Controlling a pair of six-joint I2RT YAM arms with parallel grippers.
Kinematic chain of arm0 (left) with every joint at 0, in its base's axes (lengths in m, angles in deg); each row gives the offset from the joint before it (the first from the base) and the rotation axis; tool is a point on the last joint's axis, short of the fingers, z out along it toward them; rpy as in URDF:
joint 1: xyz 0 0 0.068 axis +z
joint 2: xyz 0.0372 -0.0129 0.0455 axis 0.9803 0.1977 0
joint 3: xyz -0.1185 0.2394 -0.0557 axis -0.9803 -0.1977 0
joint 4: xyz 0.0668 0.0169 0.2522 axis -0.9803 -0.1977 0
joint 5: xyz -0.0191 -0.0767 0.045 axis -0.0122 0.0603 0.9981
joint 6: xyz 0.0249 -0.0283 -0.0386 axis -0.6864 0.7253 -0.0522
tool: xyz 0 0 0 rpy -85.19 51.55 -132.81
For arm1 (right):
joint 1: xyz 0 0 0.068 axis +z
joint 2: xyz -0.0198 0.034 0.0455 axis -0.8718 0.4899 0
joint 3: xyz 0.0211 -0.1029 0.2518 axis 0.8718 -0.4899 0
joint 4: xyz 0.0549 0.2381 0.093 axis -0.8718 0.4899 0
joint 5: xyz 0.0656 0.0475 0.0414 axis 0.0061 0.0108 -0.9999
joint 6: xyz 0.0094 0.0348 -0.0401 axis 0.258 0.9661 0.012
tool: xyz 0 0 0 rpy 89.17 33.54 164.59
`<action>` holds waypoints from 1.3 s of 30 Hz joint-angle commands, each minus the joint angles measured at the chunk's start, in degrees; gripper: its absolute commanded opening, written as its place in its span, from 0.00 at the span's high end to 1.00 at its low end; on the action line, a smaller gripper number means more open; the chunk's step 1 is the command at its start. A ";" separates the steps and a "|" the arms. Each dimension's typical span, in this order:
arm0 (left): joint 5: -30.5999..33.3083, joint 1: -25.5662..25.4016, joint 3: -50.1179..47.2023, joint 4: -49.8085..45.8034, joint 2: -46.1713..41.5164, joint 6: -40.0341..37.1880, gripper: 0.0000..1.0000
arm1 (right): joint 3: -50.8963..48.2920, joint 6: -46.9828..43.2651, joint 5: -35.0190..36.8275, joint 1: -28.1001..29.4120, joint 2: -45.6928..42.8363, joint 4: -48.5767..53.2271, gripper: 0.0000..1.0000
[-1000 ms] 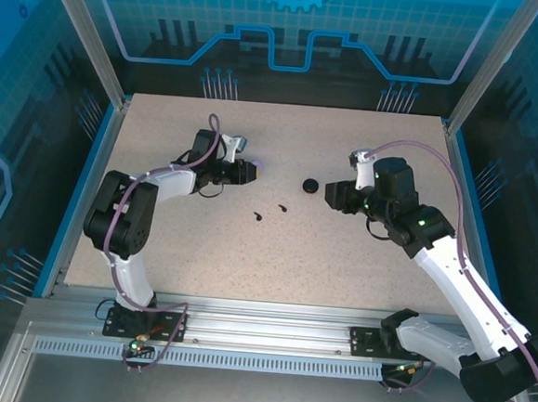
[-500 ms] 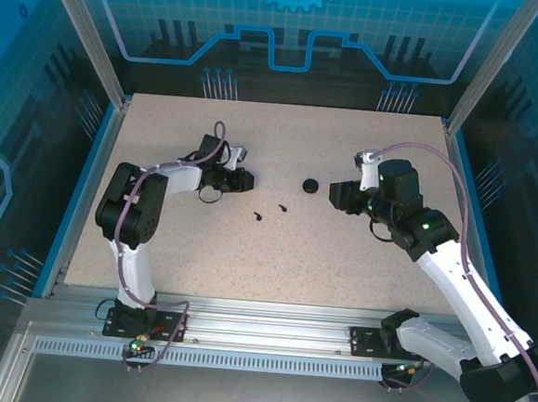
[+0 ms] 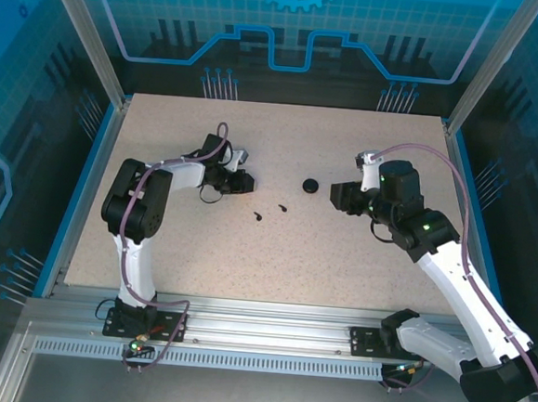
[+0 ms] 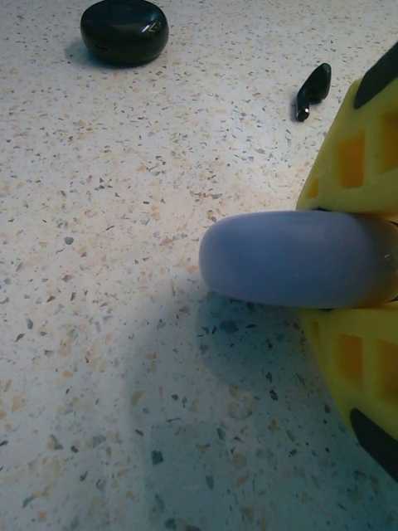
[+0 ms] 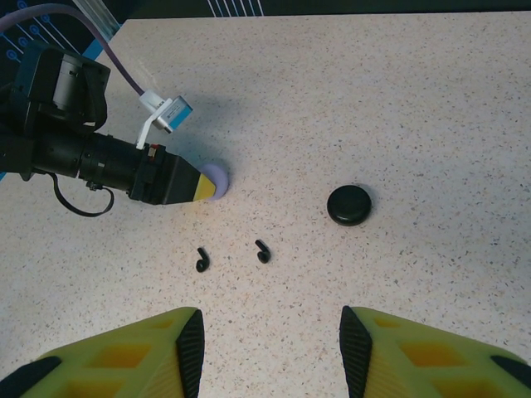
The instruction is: Insert the wireless bluetooth earbuds into the charging case
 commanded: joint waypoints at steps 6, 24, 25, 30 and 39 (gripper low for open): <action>5.52 0.48 0.23 -4.51 0.90 -0.66 0.68 | -0.49 -0.39 0.07 -1.05 -1.02 0.42 0.50; 11.78 0.65 0.18 -10.68 -2.83 1.74 0.01 | -1.48 -0.99 0.40 -1.66 -2.41 0.51 0.50; 12.45 0.64 -0.61 -10.41 -3.84 1.88 0.01 | -1.58 -1.01 0.40 -1.79 -2.52 0.50 0.50; 15.96 0.65 -3.35 -11.36 -8.99 2.81 0.01 | -2.00 -1.02 0.40 -2.01 -2.71 0.51 0.50; 32.41 -4.40 -3.28 -20.61 -24.73 1.77 0.01 | -3.27 -0.40 0.51 -2.45 -1.67 -0.62 0.47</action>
